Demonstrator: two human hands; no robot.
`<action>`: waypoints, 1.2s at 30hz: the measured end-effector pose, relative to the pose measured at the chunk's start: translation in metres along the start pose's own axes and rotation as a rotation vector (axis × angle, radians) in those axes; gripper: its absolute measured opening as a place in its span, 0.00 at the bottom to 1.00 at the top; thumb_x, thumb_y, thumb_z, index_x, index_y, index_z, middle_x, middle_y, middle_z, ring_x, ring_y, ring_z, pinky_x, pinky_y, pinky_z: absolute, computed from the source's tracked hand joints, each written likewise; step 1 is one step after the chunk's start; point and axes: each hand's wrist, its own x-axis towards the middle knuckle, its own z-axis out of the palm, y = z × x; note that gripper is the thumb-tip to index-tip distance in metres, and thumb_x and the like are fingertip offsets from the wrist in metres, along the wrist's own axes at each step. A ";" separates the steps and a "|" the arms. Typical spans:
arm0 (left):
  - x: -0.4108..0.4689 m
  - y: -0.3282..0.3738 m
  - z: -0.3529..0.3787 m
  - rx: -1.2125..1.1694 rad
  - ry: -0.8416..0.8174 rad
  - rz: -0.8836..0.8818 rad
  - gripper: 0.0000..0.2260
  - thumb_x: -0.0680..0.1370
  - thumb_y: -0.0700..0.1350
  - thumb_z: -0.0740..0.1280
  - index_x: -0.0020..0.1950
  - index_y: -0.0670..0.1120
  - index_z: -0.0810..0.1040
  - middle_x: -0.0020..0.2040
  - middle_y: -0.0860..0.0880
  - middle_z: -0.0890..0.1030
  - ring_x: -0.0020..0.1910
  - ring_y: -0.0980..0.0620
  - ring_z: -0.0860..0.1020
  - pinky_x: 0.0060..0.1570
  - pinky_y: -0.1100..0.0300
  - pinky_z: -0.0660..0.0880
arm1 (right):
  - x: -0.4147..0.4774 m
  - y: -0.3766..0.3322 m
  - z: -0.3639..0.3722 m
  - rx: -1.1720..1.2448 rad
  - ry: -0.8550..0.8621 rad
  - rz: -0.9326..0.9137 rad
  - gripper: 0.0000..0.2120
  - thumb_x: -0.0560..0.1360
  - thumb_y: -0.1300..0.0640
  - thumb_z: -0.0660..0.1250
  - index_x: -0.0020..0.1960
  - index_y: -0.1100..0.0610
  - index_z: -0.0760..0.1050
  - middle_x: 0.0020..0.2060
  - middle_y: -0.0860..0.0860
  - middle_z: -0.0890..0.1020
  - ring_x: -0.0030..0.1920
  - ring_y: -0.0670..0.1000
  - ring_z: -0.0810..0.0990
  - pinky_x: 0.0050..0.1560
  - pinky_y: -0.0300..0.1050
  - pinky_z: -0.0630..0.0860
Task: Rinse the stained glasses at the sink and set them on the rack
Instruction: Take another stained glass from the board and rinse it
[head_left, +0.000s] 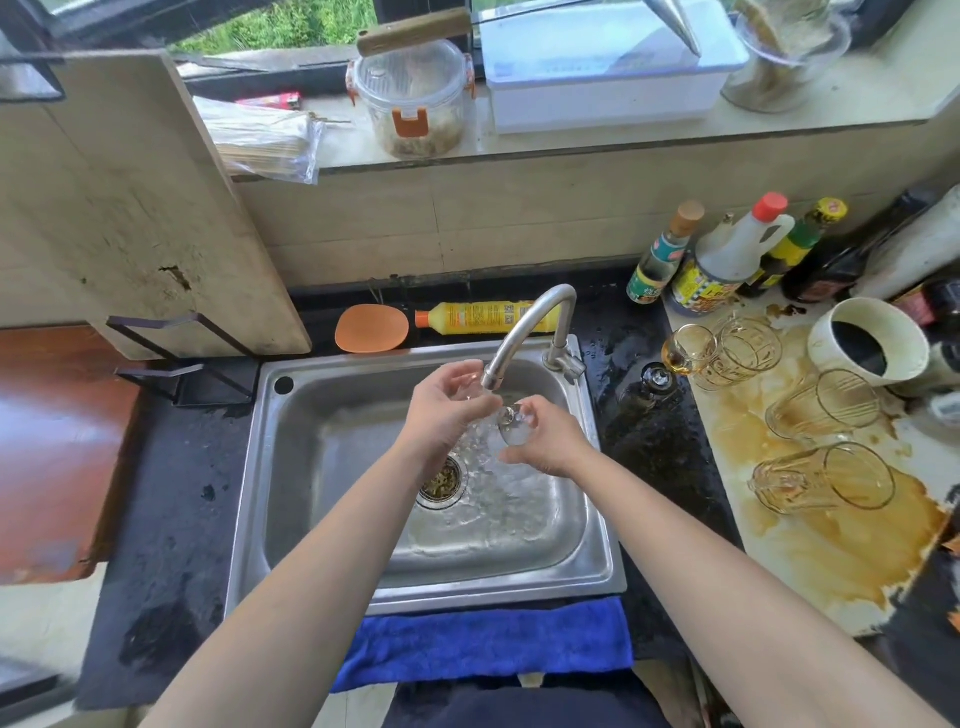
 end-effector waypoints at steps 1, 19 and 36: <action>0.000 0.001 0.003 0.006 -0.008 0.007 0.24 0.67 0.35 0.79 0.61 0.47 0.80 0.54 0.45 0.83 0.53 0.48 0.82 0.56 0.53 0.79 | 0.000 0.001 0.002 0.002 -0.004 0.012 0.38 0.67 0.48 0.81 0.71 0.53 0.68 0.66 0.51 0.74 0.63 0.52 0.75 0.54 0.44 0.72; -0.001 -0.015 -0.020 0.179 0.096 -0.139 0.11 0.81 0.51 0.67 0.61 0.48 0.78 0.55 0.50 0.81 0.49 0.53 0.77 0.44 0.58 0.74 | 0.000 -0.002 0.015 0.565 -0.032 0.028 0.41 0.71 0.71 0.73 0.79 0.54 0.62 0.45 0.52 0.77 0.49 0.50 0.79 0.52 0.45 0.79; -0.010 -0.045 -0.047 0.648 0.080 0.152 0.05 0.79 0.44 0.71 0.54 0.48 0.85 0.55 0.44 0.78 0.47 0.44 0.83 0.51 0.46 0.82 | -0.015 -0.030 0.009 0.280 0.164 -0.214 0.41 0.69 0.46 0.79 0.76 0.48 0.63 0.66 0.49 0.62 0.66 0.46 0.63 0.69 0.40 0.62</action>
